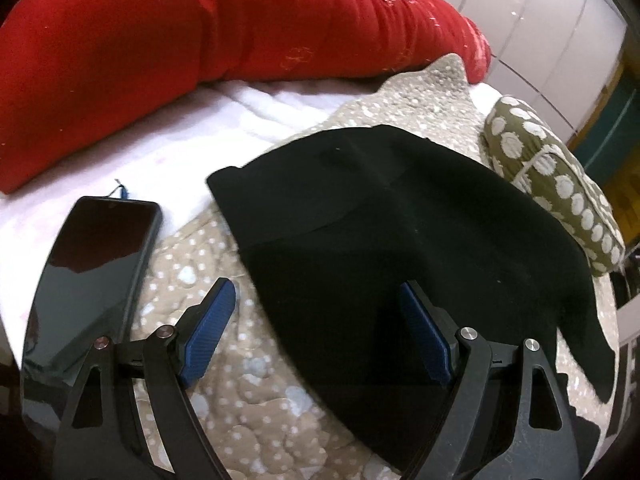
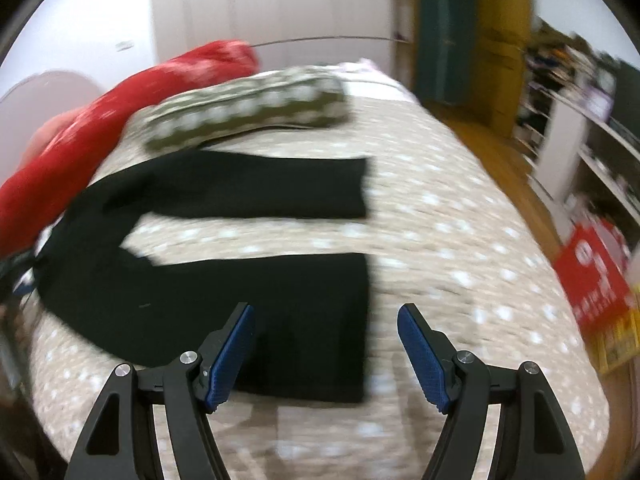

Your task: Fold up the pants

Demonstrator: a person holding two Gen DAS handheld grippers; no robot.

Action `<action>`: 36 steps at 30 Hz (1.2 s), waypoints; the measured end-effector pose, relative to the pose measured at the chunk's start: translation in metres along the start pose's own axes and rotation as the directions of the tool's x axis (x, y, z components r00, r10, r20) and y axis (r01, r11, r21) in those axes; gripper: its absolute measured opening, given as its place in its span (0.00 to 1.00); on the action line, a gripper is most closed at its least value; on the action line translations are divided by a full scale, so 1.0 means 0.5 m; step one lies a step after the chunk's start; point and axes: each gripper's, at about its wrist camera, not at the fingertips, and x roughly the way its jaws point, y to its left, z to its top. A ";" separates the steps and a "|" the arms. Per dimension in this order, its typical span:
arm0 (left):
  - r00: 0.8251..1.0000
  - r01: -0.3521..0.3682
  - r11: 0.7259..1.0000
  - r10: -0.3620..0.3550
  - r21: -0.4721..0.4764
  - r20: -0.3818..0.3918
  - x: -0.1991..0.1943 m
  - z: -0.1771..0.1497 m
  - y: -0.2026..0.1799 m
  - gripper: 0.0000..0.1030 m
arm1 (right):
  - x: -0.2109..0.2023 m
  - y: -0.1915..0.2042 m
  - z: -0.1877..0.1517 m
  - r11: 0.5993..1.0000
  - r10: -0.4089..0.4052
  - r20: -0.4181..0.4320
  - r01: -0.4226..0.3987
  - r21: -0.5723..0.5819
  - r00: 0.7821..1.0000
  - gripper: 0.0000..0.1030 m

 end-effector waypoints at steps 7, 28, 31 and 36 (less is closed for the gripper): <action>0.996 0.091 0.996 -0.091 -0.014 0.013 0.011 0.002 -0.001 0.87 | 0.078 -0.067 -0.009 0.974 0.126 -0.074 -0.110 0.197 0.989 0.65; 0.980 0.187 0.979 -0.180 0.081 -0.086 -0.095 -0.118 -0.040 0.10 | 0.048 -0.130 0.032 0.992 0.034 0.016 -0.036 0.122 0.999 0.11; 0.981 0.181 0.980 -0.174 0.078 -0.082 -0.113 -0.111 -0.031 0.15 | 0.058 -0.146 0.021 0.988 -0.014 -0.030 0.018 0.156 0.999 0.19; 0.992 0.126 0.986 -0.128 0.105 0.010 -0.181 -0.110 -0.027 0.25 | -0.011 -0.115 0.041 0.987 0.042 0.078 -0.053 0.154 0.996 0.25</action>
